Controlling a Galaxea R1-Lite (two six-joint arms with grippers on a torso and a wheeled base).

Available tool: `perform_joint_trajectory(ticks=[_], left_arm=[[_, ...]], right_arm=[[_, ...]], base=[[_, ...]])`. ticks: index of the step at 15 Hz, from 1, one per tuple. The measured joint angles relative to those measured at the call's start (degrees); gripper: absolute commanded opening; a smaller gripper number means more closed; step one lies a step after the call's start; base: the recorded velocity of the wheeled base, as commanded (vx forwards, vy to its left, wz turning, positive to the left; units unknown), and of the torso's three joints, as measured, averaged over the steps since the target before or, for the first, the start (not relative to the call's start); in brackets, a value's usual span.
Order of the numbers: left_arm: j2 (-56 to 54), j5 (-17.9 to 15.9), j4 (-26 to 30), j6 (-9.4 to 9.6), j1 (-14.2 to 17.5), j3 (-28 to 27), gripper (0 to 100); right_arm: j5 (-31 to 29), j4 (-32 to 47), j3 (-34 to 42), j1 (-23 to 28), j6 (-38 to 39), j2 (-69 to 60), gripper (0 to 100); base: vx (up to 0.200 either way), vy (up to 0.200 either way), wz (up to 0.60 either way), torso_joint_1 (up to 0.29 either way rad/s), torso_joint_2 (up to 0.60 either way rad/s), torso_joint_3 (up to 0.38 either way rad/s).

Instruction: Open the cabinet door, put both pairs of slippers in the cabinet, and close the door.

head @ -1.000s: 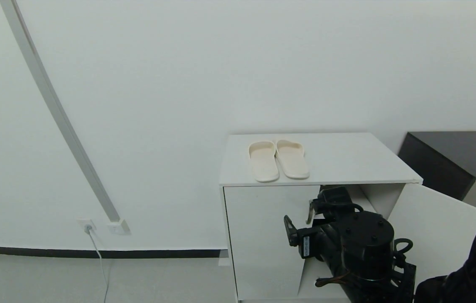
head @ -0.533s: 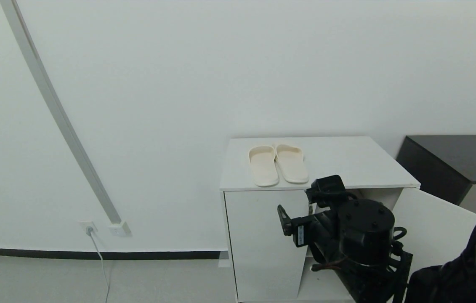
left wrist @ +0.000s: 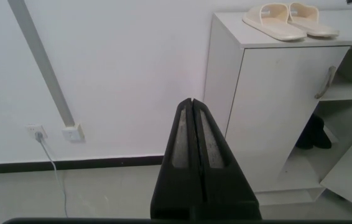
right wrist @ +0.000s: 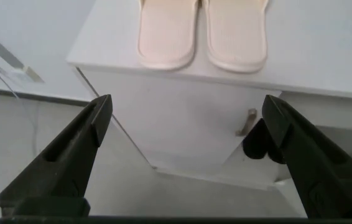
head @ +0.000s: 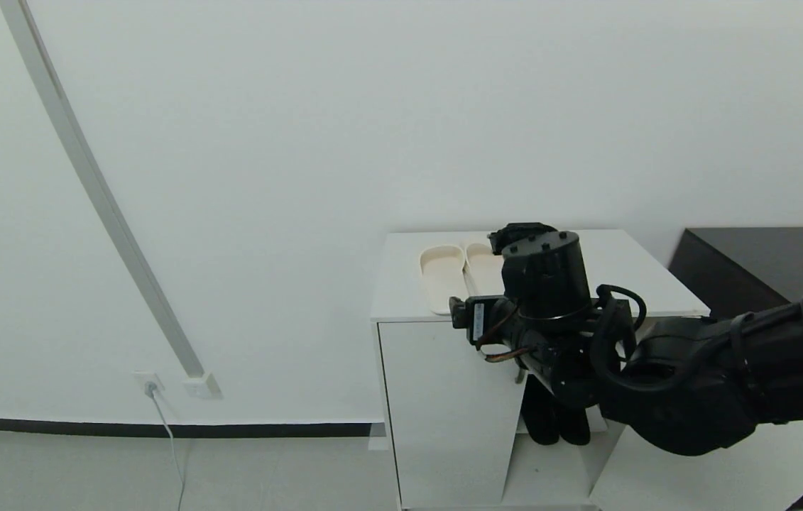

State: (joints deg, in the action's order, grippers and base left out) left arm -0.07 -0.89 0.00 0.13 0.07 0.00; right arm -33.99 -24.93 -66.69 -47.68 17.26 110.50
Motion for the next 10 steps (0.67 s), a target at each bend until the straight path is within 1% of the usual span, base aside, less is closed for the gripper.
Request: perform_joint_trajectory(ticks=[2,4,7,10], left_arm=[[0.0,0.0,0.0,-0.09,0.0,0.0,0],[0.0,0.0,0.0,-0.09,0.0,0.0,0],[0.0,0.0,0.0,-0.06,0.0,0.0,0],[0.0,0.0,0.0,-0.06,0.0,0.0,0]], right_arm=[[0.0,0.2,-1.1,0.1,0.2,0.1,100],[0.0,0.0,-0.7,0.2,0.3,0.3,100],[0.0,-2.0,1.7,0.3,0.4,0.9,100],[-0.1,-5.8,4.7,0.3,0.3,1.8,100]], base=[[0.200,0.000,0.00,0.005,0.00,0.002],[0.200,0.000,0.00,-0.007,-0.01,0.005],[0.200,0.000,0.00,0.006,0.01,0.002],[0.200,0.000,0.00,0.004,0.00,0.004]])
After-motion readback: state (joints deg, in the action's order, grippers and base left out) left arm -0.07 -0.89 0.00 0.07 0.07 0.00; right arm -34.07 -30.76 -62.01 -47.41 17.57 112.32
